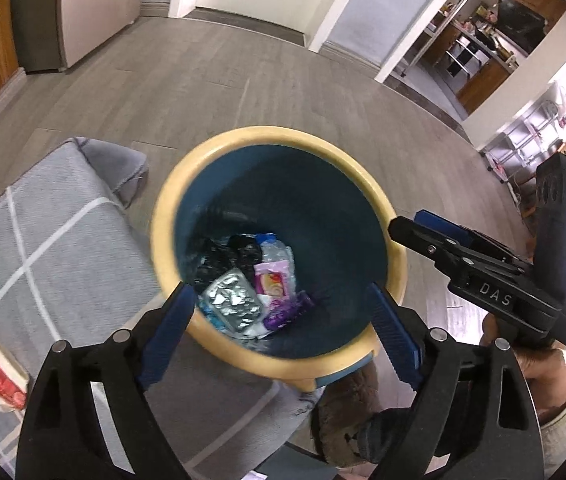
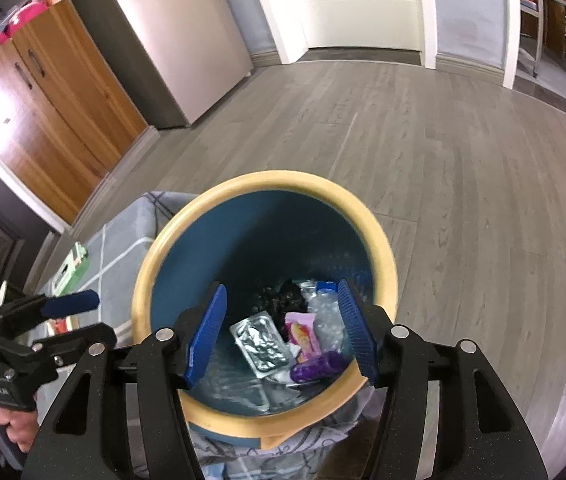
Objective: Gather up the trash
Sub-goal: 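Carry the blister pack and spray bottle over the bin and open both grippers, then move the left gripper back to the stool and grasp the green-white COLTALIN box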
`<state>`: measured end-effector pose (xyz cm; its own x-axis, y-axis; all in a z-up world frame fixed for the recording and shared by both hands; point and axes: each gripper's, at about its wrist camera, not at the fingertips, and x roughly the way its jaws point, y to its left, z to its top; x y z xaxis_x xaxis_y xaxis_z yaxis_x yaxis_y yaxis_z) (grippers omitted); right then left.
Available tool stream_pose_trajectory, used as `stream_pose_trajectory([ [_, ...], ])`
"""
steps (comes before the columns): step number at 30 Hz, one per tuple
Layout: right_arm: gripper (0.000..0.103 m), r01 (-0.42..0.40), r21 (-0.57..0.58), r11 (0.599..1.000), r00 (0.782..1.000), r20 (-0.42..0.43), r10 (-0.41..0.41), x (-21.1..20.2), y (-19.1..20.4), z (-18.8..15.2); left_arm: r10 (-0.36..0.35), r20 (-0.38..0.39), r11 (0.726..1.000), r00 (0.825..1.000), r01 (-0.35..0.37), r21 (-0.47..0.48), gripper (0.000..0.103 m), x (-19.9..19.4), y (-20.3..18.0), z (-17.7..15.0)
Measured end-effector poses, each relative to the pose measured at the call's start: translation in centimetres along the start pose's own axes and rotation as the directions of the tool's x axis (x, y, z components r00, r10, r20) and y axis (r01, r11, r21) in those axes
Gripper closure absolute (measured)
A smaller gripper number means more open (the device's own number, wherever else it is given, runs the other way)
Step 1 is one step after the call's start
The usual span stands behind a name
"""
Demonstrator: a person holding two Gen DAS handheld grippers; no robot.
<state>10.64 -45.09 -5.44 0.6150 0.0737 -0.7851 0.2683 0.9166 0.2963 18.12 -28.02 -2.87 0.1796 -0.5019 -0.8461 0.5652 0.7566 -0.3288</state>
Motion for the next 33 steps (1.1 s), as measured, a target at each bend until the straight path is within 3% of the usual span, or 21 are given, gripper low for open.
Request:
stream_pose_trajectory([
  [1, 0.034, -0.002, -0.003, 1.000, 1.000, 0.002, 0.002, 0.0, 0.1, 0.0, 0.007, 0.003, 1.000, 1.000, -0.007, -0.001, 0.017, -0.3, 0.2, 0.0],
  [10, 0.033, -0.030, -0.048, 0.998, 0.999, 0.009, 0.031, 0.1, 2.7, 0.0, 0.085, 0.041, 0.996, 0.996, -0.085, -0.016, 0.015, -3.3, 3.0, -0.7],
  [19, 0.033, -0.061, -0.107, 0.992, 0.998, -0.016, 0.060, 0.8, 6.1, -0.3, 0.191, 0.059, 0.980, 0.980, -0.187, -0.072, 0.014, -6.4, 8.1, -2.1],
  [25, 0.033, -0.090, -0.142, 0.986, 0.996, -0.032, 0.086, 1.2, 8.3, -0.6, 0.317, 0.032, 0.948, 0.948, -0.317, -0.016, 0.014, -7.7, 12.0, -3.2],
  [28, 0.033, -0.101, -0.163, 0.981, 0.995, -0.040, 0.096, 1.5, 9.4, -0.7, 0.395, 0.000, 0.918, 0.919, -0.395, 0.029, 0.014, -7.9, 14.8, -3.6],
  [30, 0.033, -0.110, -0.180, 0.977, 0.994, -0.047, 0.104, 1.6, 10.3, -0.9, 0.422, -0.014, 0.907, 0.907, -0.422, 0.016, 0.014, -8.1, 17.0, -3.6],
  [33, 0.033, -0.121, -0.199, 0.972, 0.992, -0.056, 0.112, 1.9, 11.6, -1.0, 0.427, -0.027, 0.903, 0.904, -0.428, -0.048, 0.014, -8.5, 21.1, -3.5],
])
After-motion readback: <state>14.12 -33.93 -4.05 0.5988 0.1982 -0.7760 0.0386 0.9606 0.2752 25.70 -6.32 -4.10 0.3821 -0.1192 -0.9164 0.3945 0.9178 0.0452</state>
